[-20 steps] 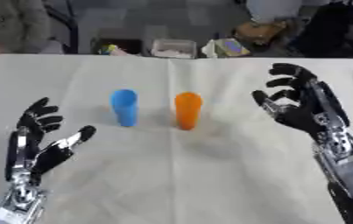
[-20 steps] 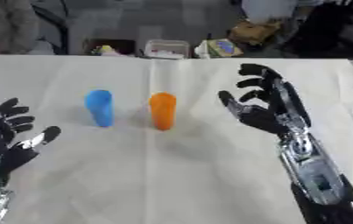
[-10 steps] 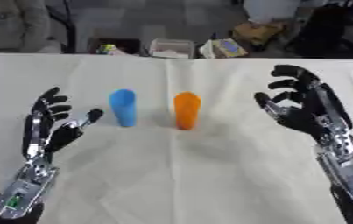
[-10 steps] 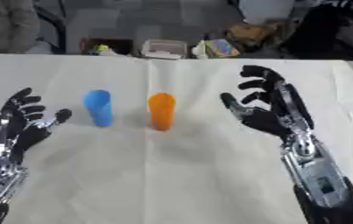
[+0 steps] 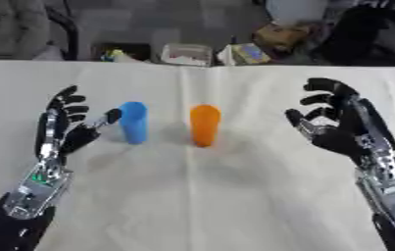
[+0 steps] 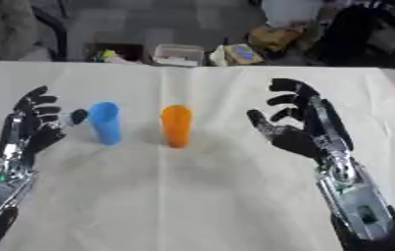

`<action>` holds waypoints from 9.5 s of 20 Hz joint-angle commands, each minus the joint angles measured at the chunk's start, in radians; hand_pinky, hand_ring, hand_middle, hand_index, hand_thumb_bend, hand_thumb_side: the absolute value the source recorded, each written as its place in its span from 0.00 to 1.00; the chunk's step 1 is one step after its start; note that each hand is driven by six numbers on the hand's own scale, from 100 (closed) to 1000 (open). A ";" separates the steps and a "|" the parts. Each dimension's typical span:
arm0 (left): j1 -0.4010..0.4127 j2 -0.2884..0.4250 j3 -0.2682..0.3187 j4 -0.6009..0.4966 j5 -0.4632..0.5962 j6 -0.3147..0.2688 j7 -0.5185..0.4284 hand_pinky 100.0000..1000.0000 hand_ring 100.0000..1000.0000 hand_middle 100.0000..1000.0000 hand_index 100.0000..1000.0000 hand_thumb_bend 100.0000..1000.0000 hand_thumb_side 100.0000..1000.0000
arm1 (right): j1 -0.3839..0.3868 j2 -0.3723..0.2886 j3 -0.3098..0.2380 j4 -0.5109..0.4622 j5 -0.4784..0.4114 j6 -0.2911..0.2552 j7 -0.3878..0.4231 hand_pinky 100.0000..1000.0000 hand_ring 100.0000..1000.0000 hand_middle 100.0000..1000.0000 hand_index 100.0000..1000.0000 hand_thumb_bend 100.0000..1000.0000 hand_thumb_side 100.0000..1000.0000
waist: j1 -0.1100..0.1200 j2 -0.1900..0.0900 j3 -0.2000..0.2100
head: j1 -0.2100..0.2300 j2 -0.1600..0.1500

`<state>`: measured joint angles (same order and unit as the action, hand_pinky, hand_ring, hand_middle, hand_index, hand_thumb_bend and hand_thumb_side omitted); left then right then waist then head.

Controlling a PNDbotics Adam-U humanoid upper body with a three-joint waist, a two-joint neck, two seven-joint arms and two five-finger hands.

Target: Pour the contents of one cup into another cup.

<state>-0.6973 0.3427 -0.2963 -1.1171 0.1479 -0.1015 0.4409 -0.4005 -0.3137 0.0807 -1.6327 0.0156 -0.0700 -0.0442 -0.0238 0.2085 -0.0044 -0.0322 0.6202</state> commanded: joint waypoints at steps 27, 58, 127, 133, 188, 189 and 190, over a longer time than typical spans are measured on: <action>-0.102 -0.016 -0.030 0.111 -0.069 -0.043 -0.164 0.68 0.60 0.59 0.83 1.00 0.28 | -0.035 -0.001 0.004 -0.030 -0.004 -0.001 0.013 0.45 0.65 0.70 0.79 0.40 0.09 | 0.005 0.025 -0.068 | 0.021 -0.030; -0.072 -0.026 -0.034 0.056 -0.077 -0.003 -0.060 0.00 0.00 0.00 0.35 0.36 0.00 | -0.033 -0.002 -0.001 -0.022 -0.006 -0.002 0.009 0.45 0.64 0.70 0.79 0.37 0.11 | 0.001 0.024 -0.056 | 0.015 -0.033; 0.159 -0.098 -0.109 -0.621 -0.111 0.228 -0.050 0.00 0.00 0.00 0.27 0.30 0.00 | -0.333 0.055 0.095 0.585 0.165 -0.181 0.119 0.53 0.75 0.78 0.83 0.53 0.12 | 0.088 0.008 0.183 | -0.083 -0.042; 0.158 -0.103 -0.114 -0.620 -0.112 0.230 -0.053 0.00 0.00 0.00 0.27 0.31 0.00 | -0.343 0.066 0.096 0.605 0.175 -0.187 0.123 0.53 0.75 0.78 0.83 0.53 0.12 | 0.090 0.012 0.189 | -0.087 -0.040; 0.144 -0.121 -0.140 -0.618 -0.107 0.230 -0.072 0.00 0.00 0.00 0.27 0.33 0.00 | -0.410 0.133 0.097 0.632 0.179 -0.182 0.076 0.57 0.67 0.70 0.75 0.55 0.09 | 0.092 0.040 0.223 | -0.105 -0.052; 0.144 -0.122 -0.141 -0.619 -0.107 0.230 -0.072 0.00 0.00 0.00 0.27 0.33 0.00 | -0.411 0.135 0.097 0.632 0.179 -0.182 0.076 0.56 0.66 0.69 0.74 0.55 0.08 | 0.092 0.040 0.224 | -0.105 -0.052; 0.143 -0.122 -0.141 -0.619 -0.107 0.230 -0.072 0.00 0.00 0.00 0.27 0.33 0.00 | -0.411 0.136 0.098 0.633 0.179 -0.182 0.076 0.55 0.65 0.68 0.73 0.54 0.08 | 0.092 0.041 0.224 | -0.104 -0.052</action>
<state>-0.5372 0.2177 -0.4405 -1.7172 0.0401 0.1297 0.3720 -0.7870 -0.1784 0.1789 -0.9910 0.2002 -0.2540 0.0350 0.0684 0.2652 0.2174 -0.1346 0.5783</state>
